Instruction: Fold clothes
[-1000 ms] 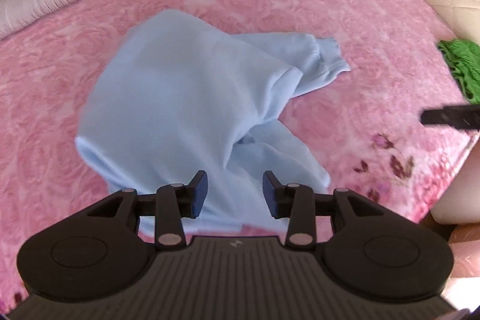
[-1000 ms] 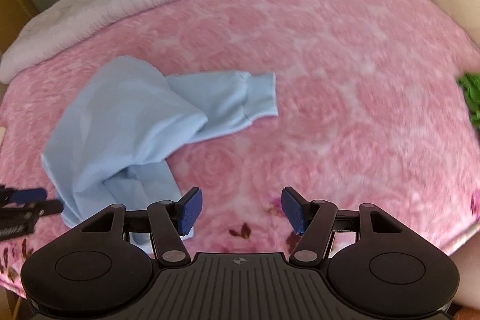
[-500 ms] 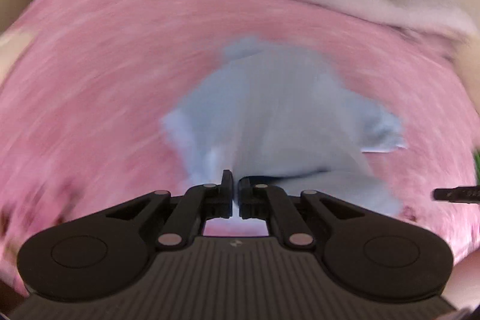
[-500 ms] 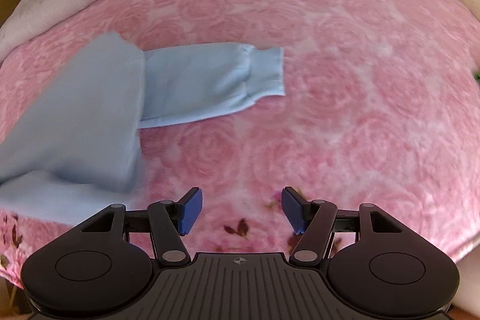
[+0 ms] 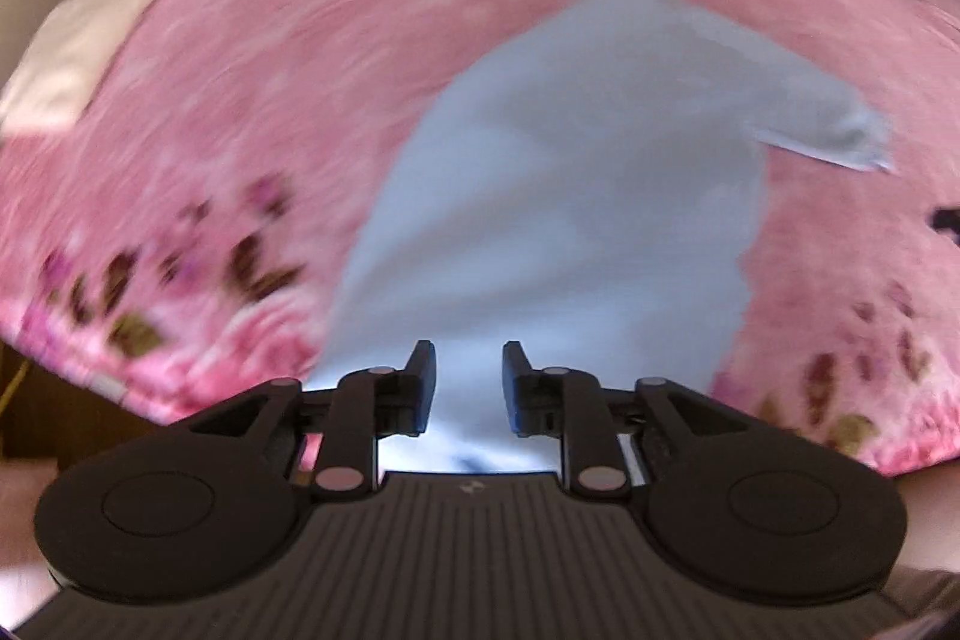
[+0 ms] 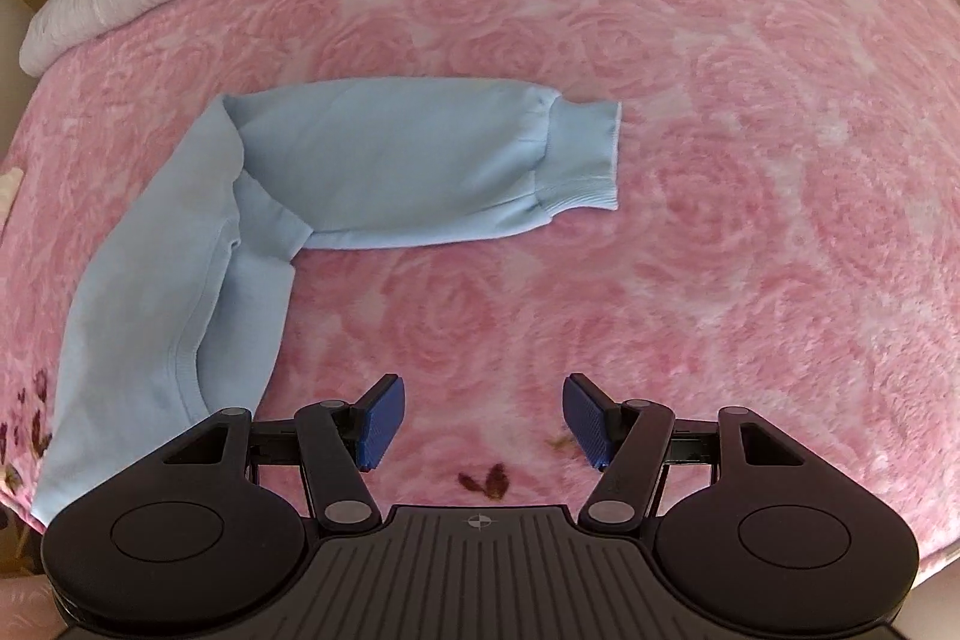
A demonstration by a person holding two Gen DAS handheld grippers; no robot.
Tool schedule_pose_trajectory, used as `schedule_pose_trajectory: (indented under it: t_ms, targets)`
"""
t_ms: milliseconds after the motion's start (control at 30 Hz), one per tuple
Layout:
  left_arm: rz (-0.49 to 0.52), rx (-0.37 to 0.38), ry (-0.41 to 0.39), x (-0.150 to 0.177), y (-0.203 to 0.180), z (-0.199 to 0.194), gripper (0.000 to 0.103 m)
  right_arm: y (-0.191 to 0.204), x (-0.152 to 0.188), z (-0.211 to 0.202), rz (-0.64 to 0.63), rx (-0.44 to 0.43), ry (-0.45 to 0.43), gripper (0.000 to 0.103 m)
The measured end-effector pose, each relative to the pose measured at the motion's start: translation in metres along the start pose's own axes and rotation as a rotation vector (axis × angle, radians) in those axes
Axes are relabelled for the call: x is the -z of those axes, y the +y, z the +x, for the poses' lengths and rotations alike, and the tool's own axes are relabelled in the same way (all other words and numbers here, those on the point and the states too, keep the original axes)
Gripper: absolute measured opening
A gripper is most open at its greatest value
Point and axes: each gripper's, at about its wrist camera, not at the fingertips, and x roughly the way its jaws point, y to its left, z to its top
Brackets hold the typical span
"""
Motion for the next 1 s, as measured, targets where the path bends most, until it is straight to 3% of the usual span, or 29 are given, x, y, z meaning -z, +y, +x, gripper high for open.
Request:
schedule_pose_trajectory:
  t_ms: [167, 400, 600, 667, 733, 767, 867, 1000]
  targets:
    - [0.157, 0.062, 0.009, 0.004, -0.057, 0.020, 0.027, -0.022, 0.000, -0.007, 0.028, 0.005, -0.008, 0.062]
    - [0.342, 0.117, 0.130, 0.041, -0.113, 0.065, 0.032, -0.039, 0.001, -0.008, 0.039, 0.030, 0.007, 0.063]
    - [0.498, 0.043, 0.148, 0.079, -0.142, 0.104, 0.033, -0.030, 0.008, 0.009, -0.035, 0.049, 0.045, 0.062]
    - [0.573, -0.035, 0.118, 0.091, -0.148, 0.115, 0.033, -0.025, 0.009, 0.015, -0.064, 0.051, 0.055, 0.062]
    - [0.618, -0.052, 0.083, 0.098, -0.148, 0.114, 0.035, -0.019, 0.009, 0.019, -0.095, 0.050, 0.063, 0.063]
    - [0.641, -0.060, 0.065, 0.101, -0.148, 0.114, 0.034, -0.015, 0.010, 0.021, -0.110, 0.050, 0.067, 0.063]
    - [0.710, -0.085, 0.013, 0.112, -0.149, 0.112, 0.005, -0.004, 0.010, 0.027, -0.163, 0.047, 0.075, 0.062]
    - [0.503, -0.102, -0.090, 0.079, -0.108, 0.069, 0.005, 0.020, 0.008, 0.025, -0.281, 0.038, 0.061, 0.062]
